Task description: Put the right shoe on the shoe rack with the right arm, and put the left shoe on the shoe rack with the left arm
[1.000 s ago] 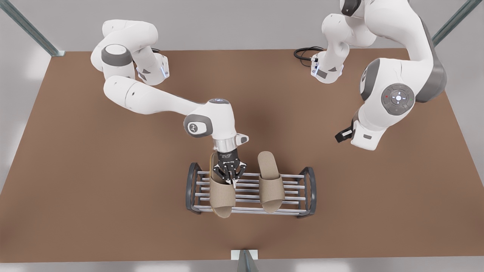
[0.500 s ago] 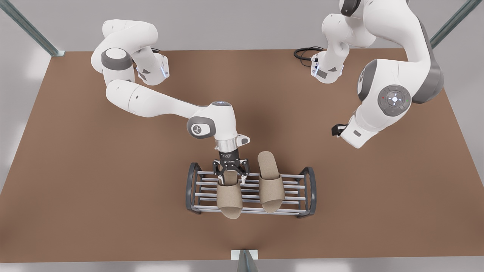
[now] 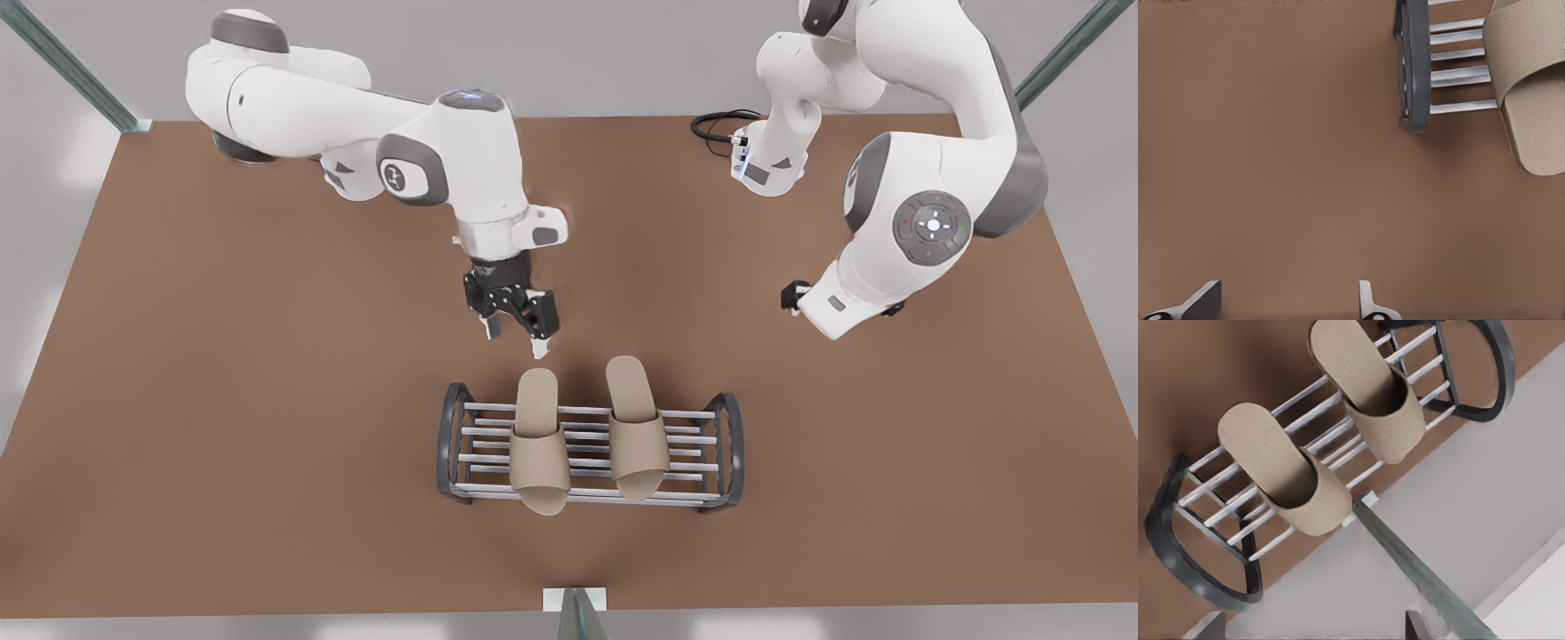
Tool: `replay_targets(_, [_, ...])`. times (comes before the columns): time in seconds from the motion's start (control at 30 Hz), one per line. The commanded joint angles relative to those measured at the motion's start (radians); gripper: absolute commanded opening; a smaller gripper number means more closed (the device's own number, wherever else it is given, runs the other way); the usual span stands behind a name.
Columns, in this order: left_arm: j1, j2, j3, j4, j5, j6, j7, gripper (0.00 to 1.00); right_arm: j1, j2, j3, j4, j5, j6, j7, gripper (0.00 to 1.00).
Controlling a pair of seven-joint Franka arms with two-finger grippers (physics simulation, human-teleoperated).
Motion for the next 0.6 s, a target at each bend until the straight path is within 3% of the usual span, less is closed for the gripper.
replay_targets(0.0, [0.0,-0.002,0.0,0.0,0.001,-0.005,0.123,1.0,0.154,-0.219,-0.537,0.056,0.763,-0.1,0.258,1.0])
replay_targets(0.03, [0.005,-0.001,-0.015,0.0,0.001,-0.004,0.123,1.0,0.261,-0.308,-0.948,-0.029,1.101,-0.06,0.261,1.0])
replay_targets(0.07, [0.005,-0.001,-0.016,0.0,0.001,-0.005,0.123,1.0,0.255,-0.33,-1.1,-0.093,1.274,-0.061,0.315,1.0])
replay_targets(0.1, [0.005,-0.001,-0.016,0.0,0.001,-0.005,0.123,1.0,0.255,-0.39,-1.143,-0.182,1.325,-0.09,0.749,1.0])
replay_targets(0.13, [0.005,-0.002,-0.016,0.0,0.001,-0.005,0.123,1.0,0.254,-0.405,-1.174,-0.205,1.29,-0.184,1.153,1.0])
replay_targets(0.2, [0.005,-0.001,-0.016,0.0,0.001,-0.005,0.123,1.0,0.261,-0.506,-1.191,-0.372,0.969,-0.222,1.246,1.0])
replay_targets(0.23, [0.006,-0.001,-0.016,0.0,0.001,-0.005,0.123,1.0,0.254,-0.506,-1.191,-0.336,0.951,-0.21,1.244,1.0])
replay_targets(0.27, [0.006,-0.001,-0.016,0.0,0.001,-0.005,0.123,1.0,0.234,-0.503,-1.191,-0.215,1.009,-0.241,1.246,1.0])
replay_targets(0.37, [0.006,-0.001,-0.016,0.0,0.001,-0.005,0.123,1.0,0.106,-0.444,-1.189,-0.162,1.126,-0.232,1.34,1.0])
replay_targets(0.57, [0.012,-0.001,-0.018,0.0,0.001,-0.005,0.123,1.0,0.115,-0.439,-1.186,-0.159,1.101,-0.233,1.344,1.0])
